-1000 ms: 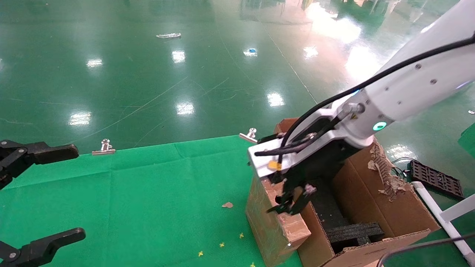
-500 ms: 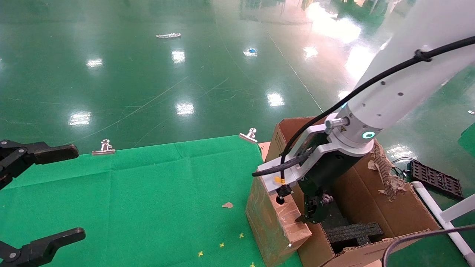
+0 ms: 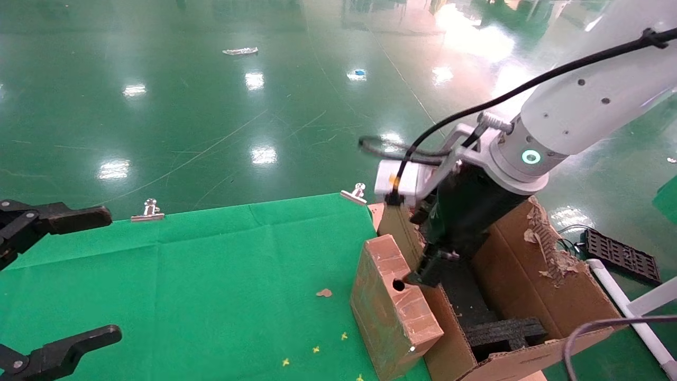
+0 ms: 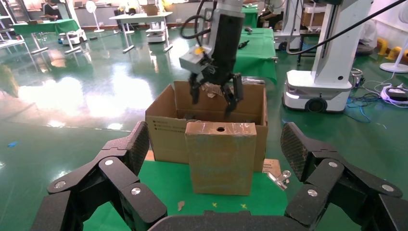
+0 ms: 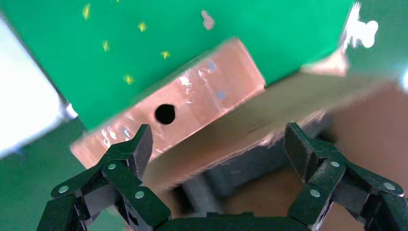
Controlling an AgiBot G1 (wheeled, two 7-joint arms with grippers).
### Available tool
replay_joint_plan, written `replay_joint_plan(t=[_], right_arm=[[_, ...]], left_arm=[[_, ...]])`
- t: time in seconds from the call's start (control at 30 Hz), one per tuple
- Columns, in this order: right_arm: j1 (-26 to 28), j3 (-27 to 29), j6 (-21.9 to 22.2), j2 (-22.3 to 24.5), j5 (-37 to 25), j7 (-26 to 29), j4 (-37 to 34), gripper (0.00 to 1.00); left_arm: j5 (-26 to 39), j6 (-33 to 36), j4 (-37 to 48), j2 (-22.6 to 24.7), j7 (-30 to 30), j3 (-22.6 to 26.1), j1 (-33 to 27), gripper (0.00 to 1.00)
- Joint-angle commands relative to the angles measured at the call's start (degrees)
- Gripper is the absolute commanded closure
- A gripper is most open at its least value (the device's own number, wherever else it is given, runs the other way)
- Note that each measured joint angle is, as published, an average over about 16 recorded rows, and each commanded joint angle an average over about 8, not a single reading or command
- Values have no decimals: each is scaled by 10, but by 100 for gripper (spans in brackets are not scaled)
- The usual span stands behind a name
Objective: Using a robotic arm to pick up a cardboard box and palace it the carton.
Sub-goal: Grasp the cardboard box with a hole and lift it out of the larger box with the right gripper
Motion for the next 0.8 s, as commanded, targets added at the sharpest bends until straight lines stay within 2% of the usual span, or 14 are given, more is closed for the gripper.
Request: replay_joint_plan(t=[0.03, 0.1, 0.2, 0.47, 0.53, 0.6, 0.7, 0.8], right_arm=[[3, -3, 7, 6, 4, 76, -5, 0], [-4, -6, 2, 1, 19, 120, -23, 0], [-17, -9, -4, -6, 40, 155, -53, 0], [-44, -23, -5, -32, 48, 191, -114, 0], [-51, -26, -2, -37, 48, 195, -119, 3], [-57, -28, 0, -41, 49, 196, -122, 20], [-62, -31, 2, -45, 46, 200, -122, 57], [-64, -34, 4, -47, 40, 209, -118, 91]], left_arm=[[0, 0, 0, 0, 0, 0, 0, 0], [0, 0, 0, 0, 0, 0, 0, 0], [0, 0, 0, 0, 0, 0, 0, 0], [0, 0, 0, 0, 0, 1, 0, 0], [0, 0, 0, 0, 0, 1, 0, 0], [-1, 0, 0, 0, 0, 1, 0, 0], [-1, 0, 0, 0, 0, 1, 0, 2], [-1, 0, 0, 0, 0, 1, 0, 20]])
